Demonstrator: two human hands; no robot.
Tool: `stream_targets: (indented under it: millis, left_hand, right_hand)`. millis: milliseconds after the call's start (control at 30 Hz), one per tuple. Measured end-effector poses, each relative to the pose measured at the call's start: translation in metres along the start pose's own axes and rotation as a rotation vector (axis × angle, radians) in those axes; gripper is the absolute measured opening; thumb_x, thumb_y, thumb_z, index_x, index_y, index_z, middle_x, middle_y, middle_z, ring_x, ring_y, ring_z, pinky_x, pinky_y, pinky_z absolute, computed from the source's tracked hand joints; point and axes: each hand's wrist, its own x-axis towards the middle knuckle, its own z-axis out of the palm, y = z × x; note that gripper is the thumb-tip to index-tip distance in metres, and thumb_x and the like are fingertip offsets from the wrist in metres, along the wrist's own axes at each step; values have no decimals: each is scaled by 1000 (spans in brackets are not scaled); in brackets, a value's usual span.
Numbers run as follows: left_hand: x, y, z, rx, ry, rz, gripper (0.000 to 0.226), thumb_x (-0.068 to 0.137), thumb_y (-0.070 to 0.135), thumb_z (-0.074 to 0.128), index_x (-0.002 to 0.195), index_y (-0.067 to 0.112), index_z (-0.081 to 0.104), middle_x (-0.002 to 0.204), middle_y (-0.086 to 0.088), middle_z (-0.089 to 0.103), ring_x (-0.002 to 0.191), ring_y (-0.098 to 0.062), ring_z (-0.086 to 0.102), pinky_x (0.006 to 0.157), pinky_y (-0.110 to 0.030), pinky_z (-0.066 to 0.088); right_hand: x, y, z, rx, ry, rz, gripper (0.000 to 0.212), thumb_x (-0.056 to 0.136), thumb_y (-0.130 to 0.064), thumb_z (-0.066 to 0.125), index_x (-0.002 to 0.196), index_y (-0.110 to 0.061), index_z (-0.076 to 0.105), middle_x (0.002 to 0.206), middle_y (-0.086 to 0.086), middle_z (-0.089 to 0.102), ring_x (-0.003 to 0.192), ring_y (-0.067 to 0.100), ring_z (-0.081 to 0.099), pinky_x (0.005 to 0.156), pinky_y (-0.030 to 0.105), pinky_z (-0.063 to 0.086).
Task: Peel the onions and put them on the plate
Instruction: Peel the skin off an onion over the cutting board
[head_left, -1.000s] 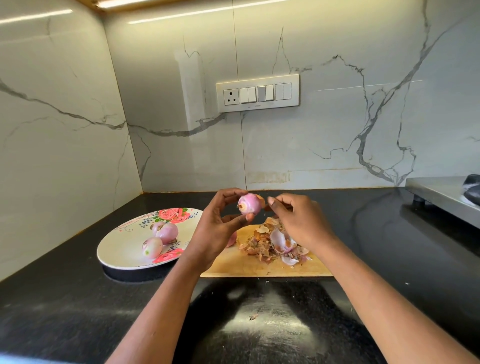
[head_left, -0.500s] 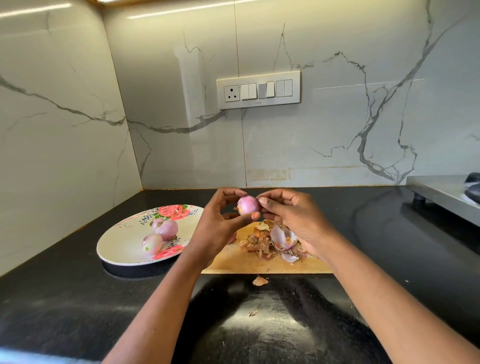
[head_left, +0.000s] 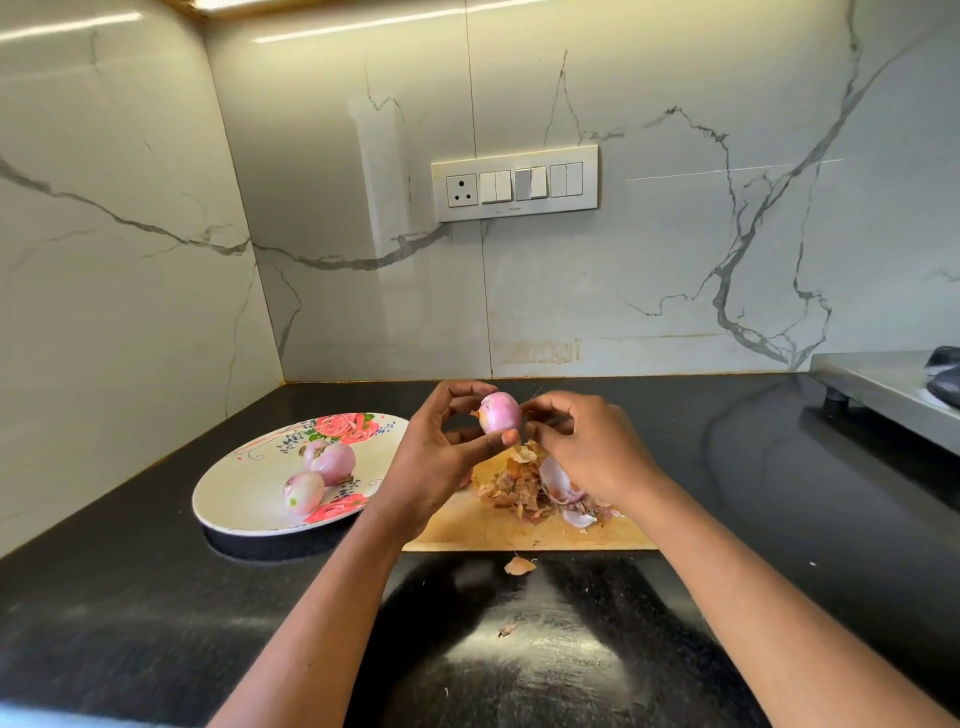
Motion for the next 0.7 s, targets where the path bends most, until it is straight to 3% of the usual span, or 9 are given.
stream_targets:
  millis: [67, 167, 300, 500, 600, 700]
  left_hand:
    - [0, 1, 0, 20, 19, 4, 55, 74, 25, 83, 123, 23, 60, 126, 5, 65, 97, -3, 71, 82, -27, 51]
    - [2, 0, -1, 37, 33, 4, 47, 83, 21, 80, 126, 24, 61, 128, 7, 64, 99, 10, 65, 81, -21, 49]
    - [3, -2, -3, -7, 24, 11, 52, 77, 30, 79, 127, 24, 62, 123, 8, 69, 110, -3, 67, 84, -22, 57]
    - [3, -3, -3, -83, -26, -6, 51, 79, 25, 78, 127, 19, 63, 123, 1, 71, 114, -17, 68, 98, -37, 56]
    - [2, -2, -1, -145, -49, -17, 51, 81, 22, 75, 129, 12, 60, 120, -7, 72, 109, -22, 70, 97, -36, 56]
    - [2, 0, 0, -244, -47, -39, 51, 81, 21, 71, 129, 8, 59, 112, -8, 74, 98, -20, 71, 92, -31, 57]
  right_hand:
    - [2, -1, -1, 40, 10, 3, 18, 96, -24, 69, 113, -28, 74, 105, -14, 74, 99, 4, 68, 90, 26, 56]
    - [4, -5, -5, 314, 0, 51, 18, 96, -35, 67, 111, -29, 75, 104, -13, 75, 104, 7, 68, 87, 33, 59]
    - [1, -11, -6, 466, -50, 21, 24, 89, -30, 75, 112, -22, 76, 102, -7, 77, 99, 6, 71, 71, 22, 58]
    - [5, -7, -4, 599, 29, 59, 8, 88, -13, 75, 96, -10, 76, 95, 7, 76, 85, 12, 71, 73, 24, 60]
    - [6, -5, 1, 501, 62, 57, 4, 95, -17, 69, 92, -16, 71, 88, 5, 75, 78, 15, 74, 75, 30, 62]
    - [8, -5, -1, 577, 120, 93, 9, 98, -17, 65, 90, -15, 69, 82, 3, 73, 73, 12, 73, 71, 27, 60]
